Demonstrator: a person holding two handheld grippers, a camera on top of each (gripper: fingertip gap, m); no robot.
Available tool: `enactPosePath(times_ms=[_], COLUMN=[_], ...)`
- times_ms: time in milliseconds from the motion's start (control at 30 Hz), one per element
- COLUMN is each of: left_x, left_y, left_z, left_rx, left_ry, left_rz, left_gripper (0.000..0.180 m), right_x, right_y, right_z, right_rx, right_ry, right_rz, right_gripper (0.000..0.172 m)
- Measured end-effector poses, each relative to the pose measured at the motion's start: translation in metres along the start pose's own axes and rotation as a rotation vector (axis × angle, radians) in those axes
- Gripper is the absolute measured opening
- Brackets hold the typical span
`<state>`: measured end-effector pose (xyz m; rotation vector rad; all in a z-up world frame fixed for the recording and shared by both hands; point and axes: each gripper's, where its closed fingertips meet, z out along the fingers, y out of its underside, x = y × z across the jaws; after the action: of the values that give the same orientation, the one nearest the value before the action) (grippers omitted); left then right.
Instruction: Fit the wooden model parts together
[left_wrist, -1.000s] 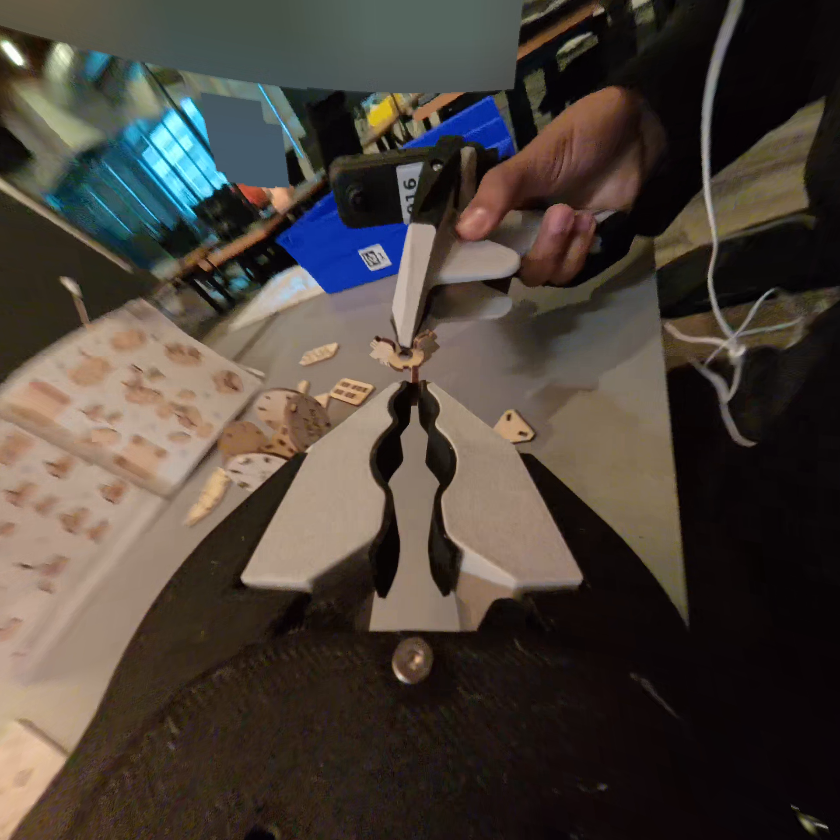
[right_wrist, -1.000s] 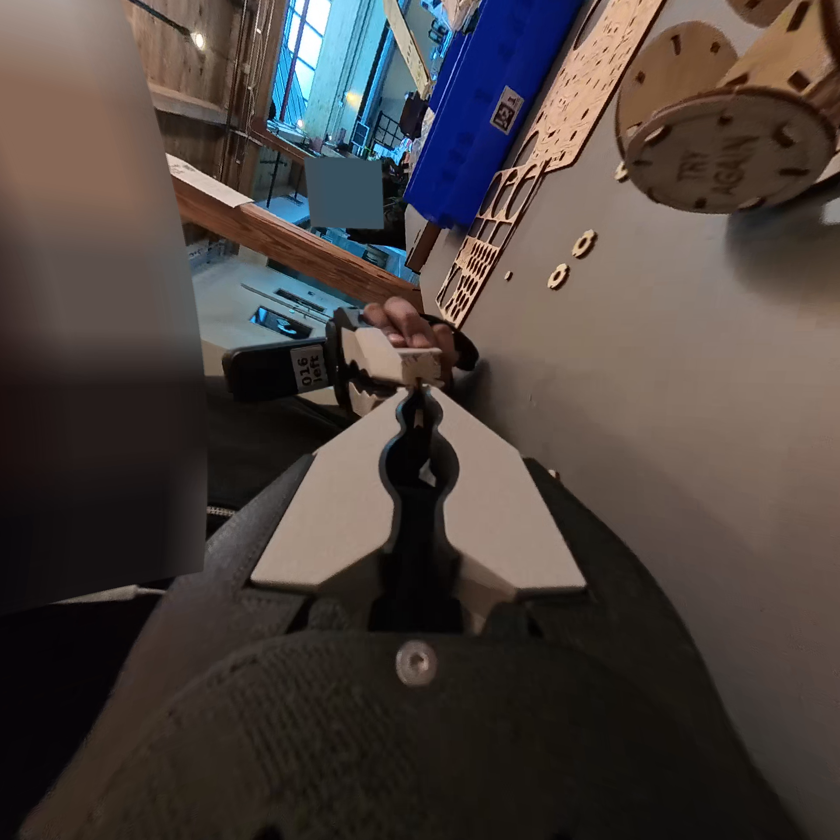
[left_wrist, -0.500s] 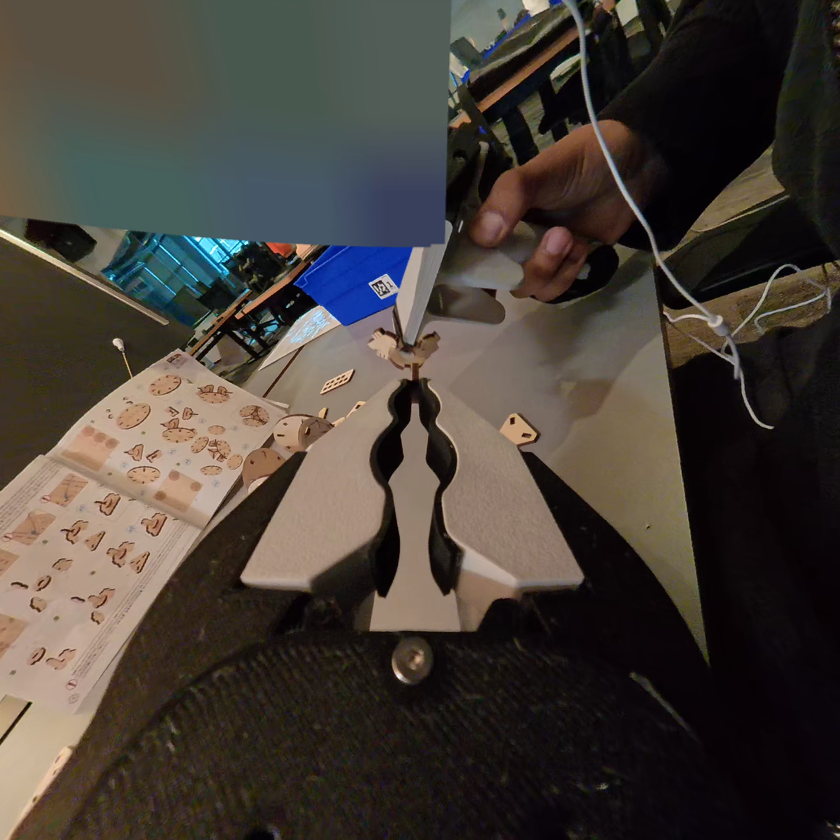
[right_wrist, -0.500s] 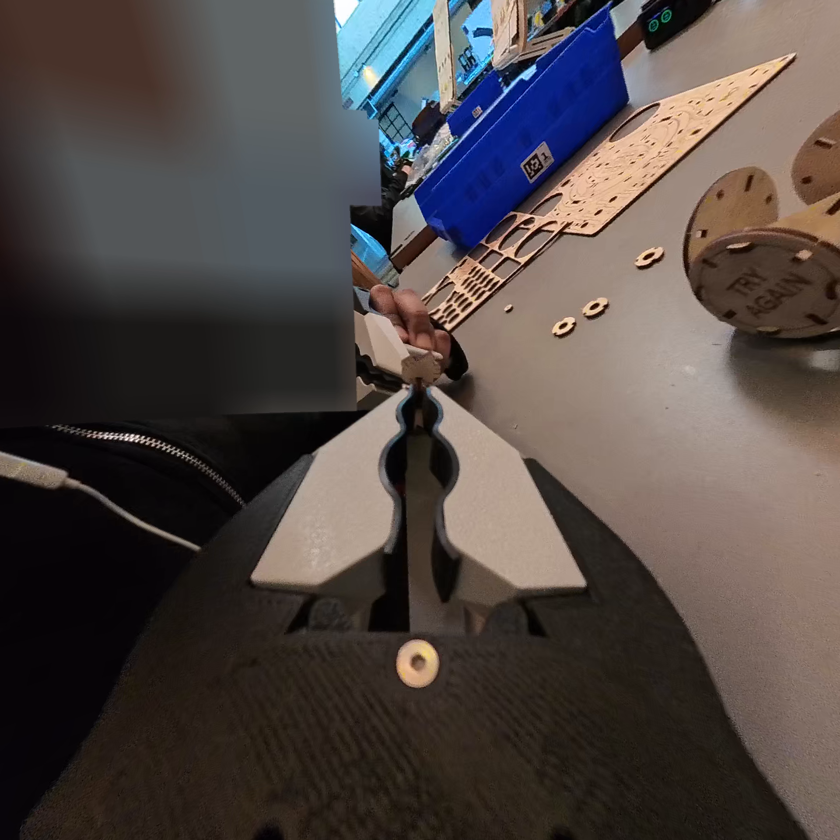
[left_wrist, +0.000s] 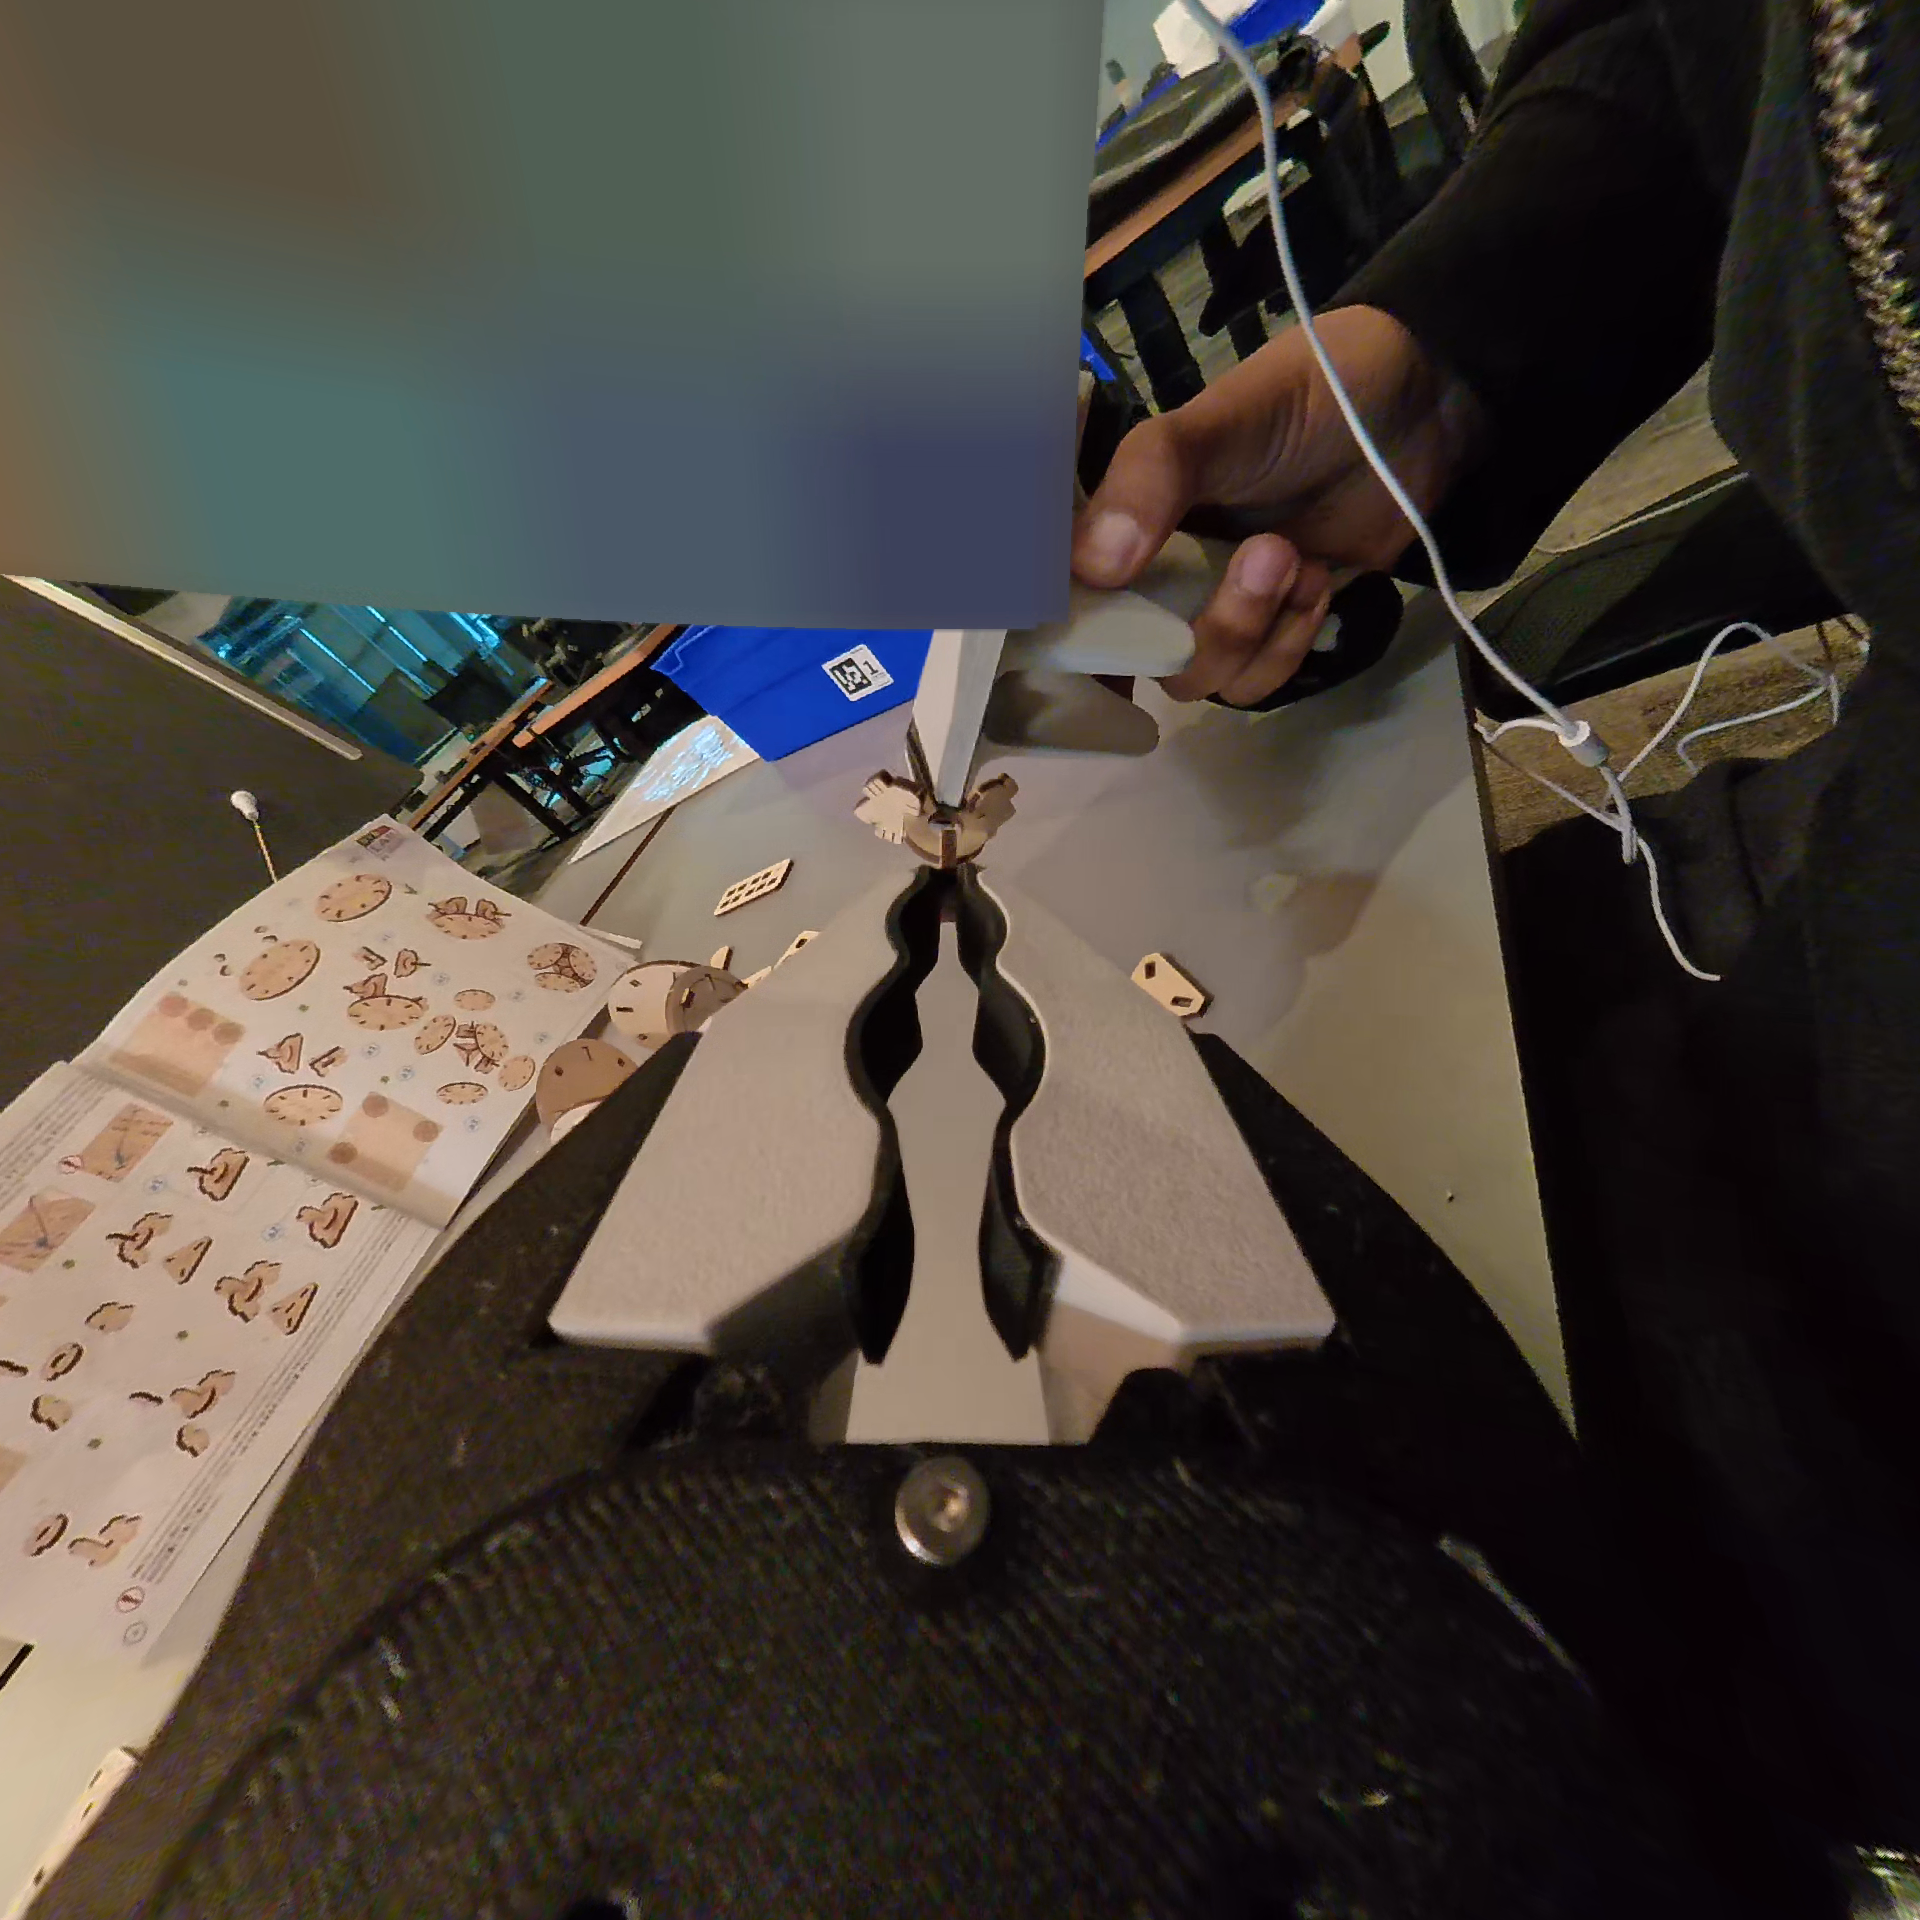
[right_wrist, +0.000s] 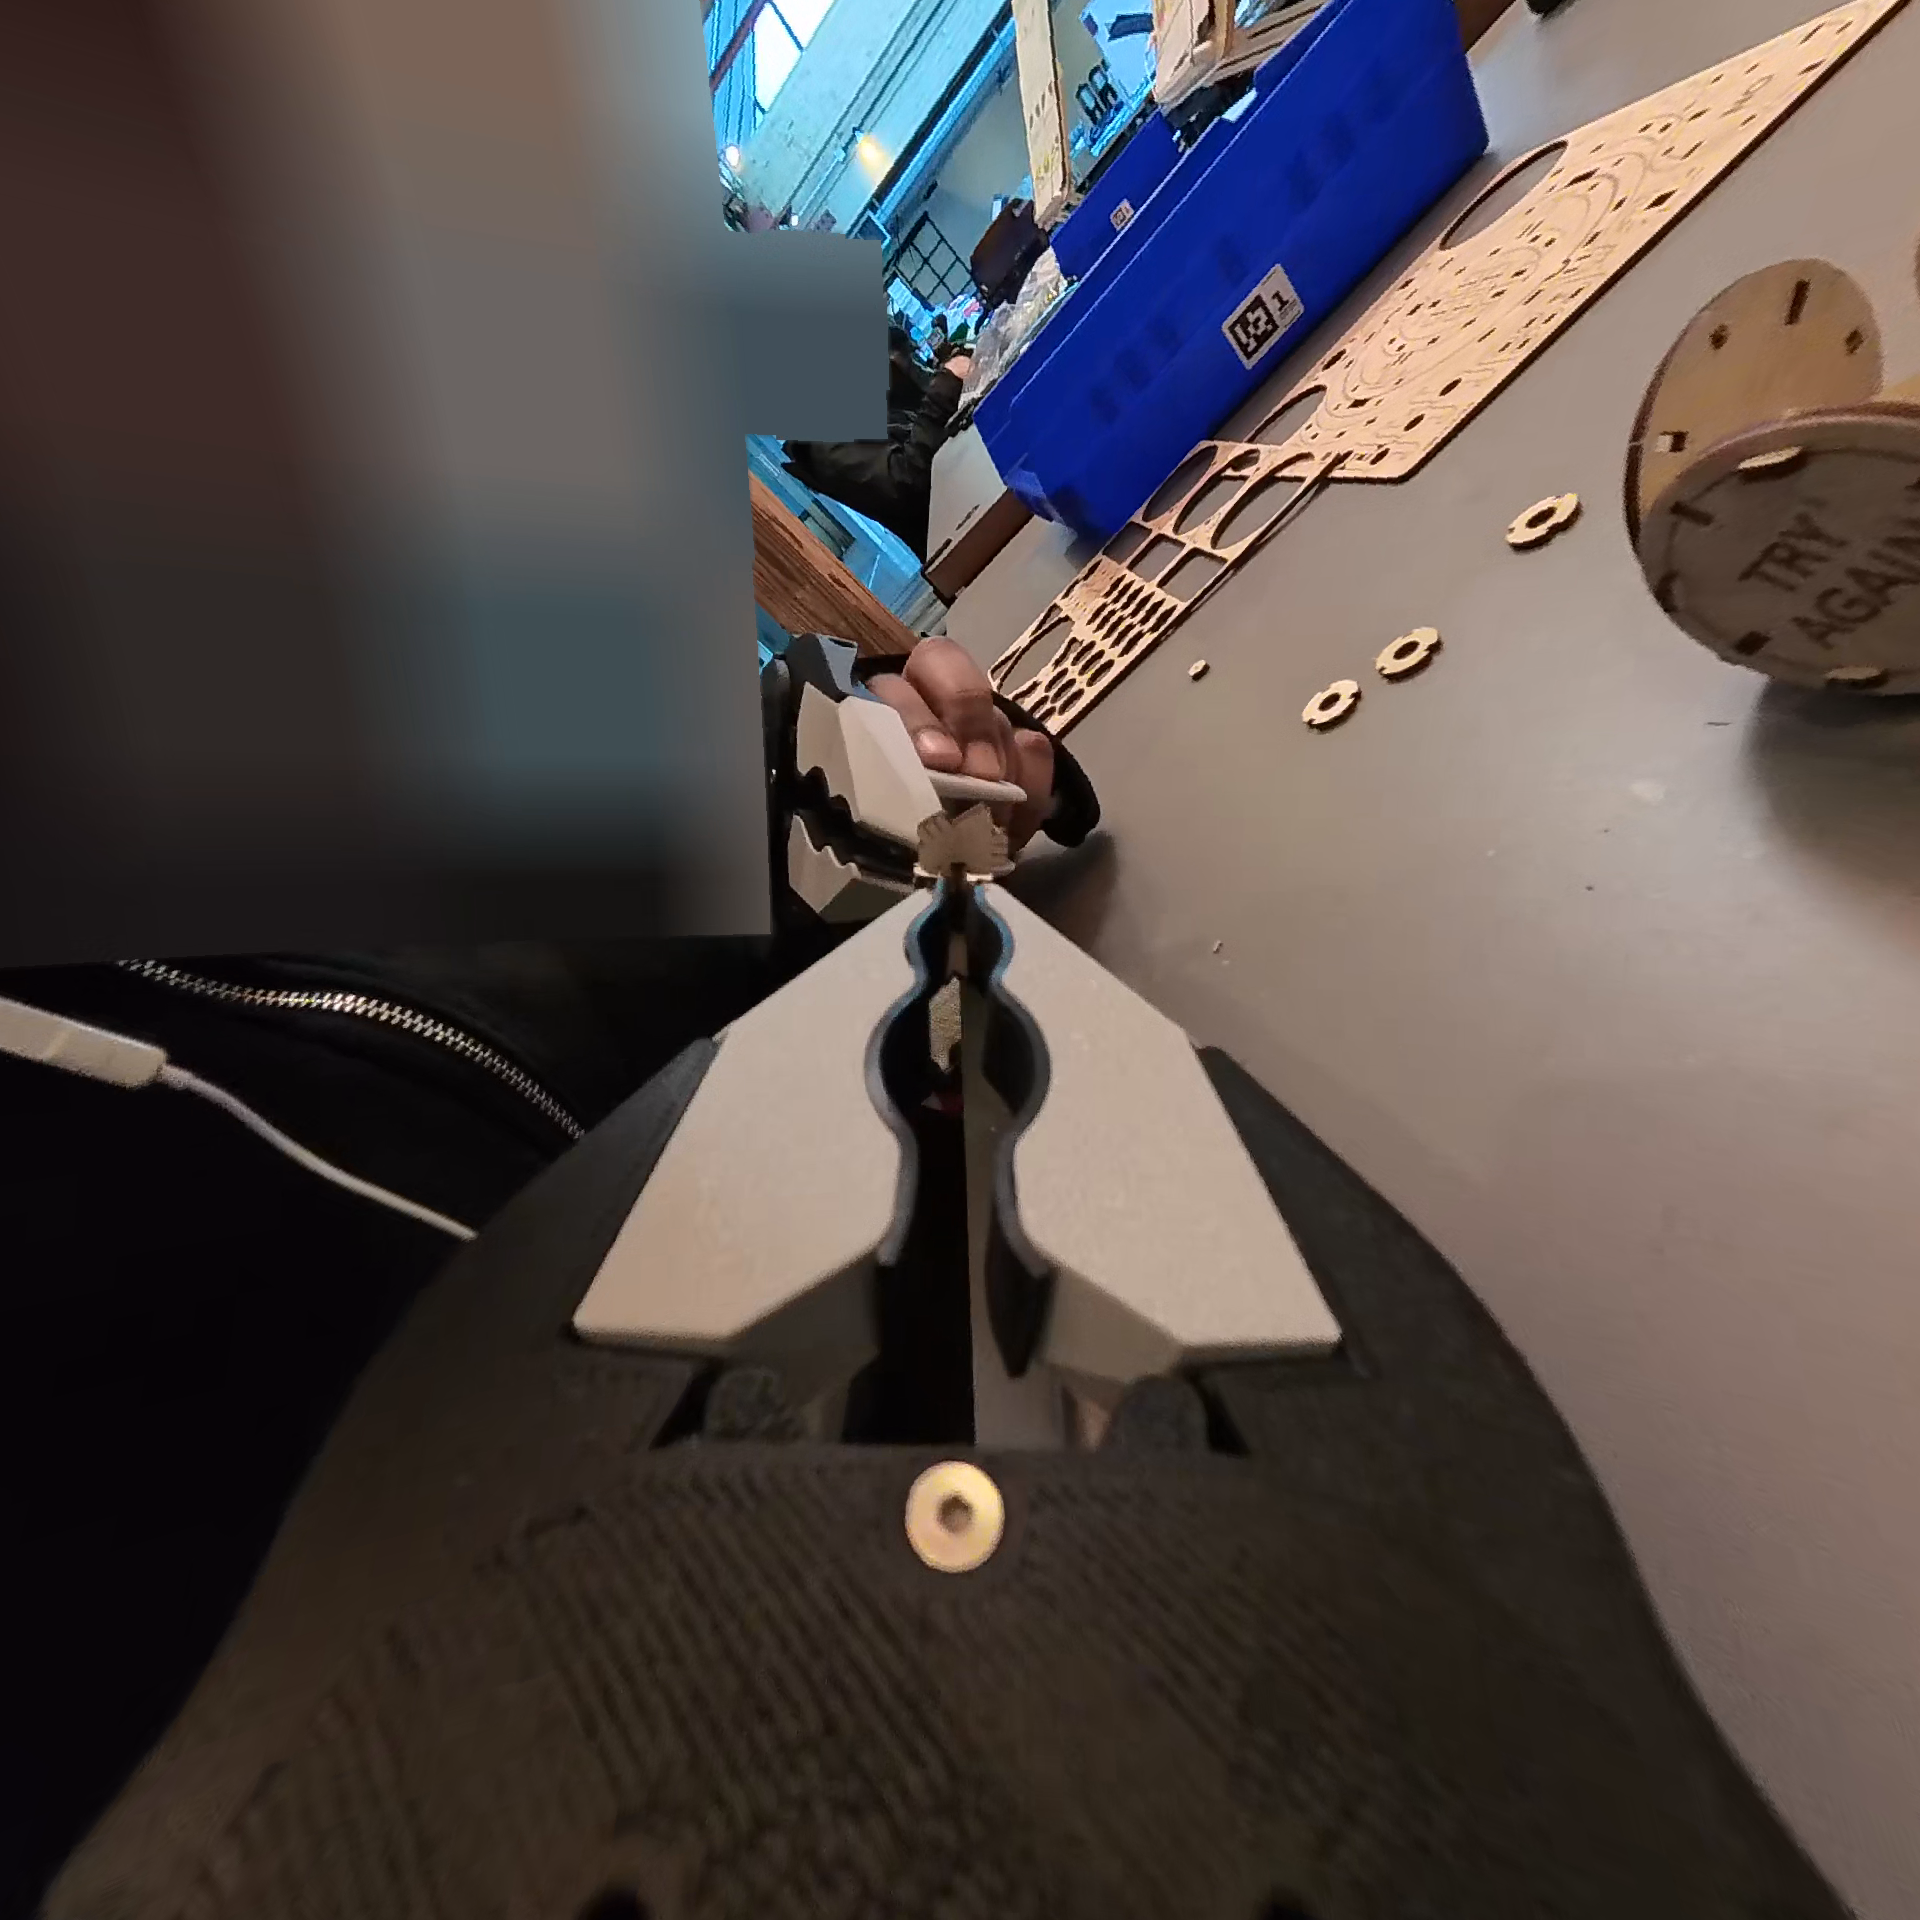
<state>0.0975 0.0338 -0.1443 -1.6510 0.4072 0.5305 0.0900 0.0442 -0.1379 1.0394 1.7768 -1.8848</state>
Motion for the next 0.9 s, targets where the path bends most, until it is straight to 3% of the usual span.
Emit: enactPosePath(times_ms=[600,900], left_x=[0.0008,0.003], left_y=[0.001,-0.0014], left_z=[0.0004,-0.0008], left_rx=[-0.006,0.005], left_ry=[-0.004,0.017], left_rz=[0.007,-0.013], left_gripper=[0.002,0.002], right_x=[0.0001,0.0005], right_y=[-0.0006,0.0018], right_z=[0.0003,0.0005], right_rx=[-0.001,0.04], right_ry=[-0.006,-0.073], right_rz=[0.044,0.169], right_gripper=[0.0,0.0])
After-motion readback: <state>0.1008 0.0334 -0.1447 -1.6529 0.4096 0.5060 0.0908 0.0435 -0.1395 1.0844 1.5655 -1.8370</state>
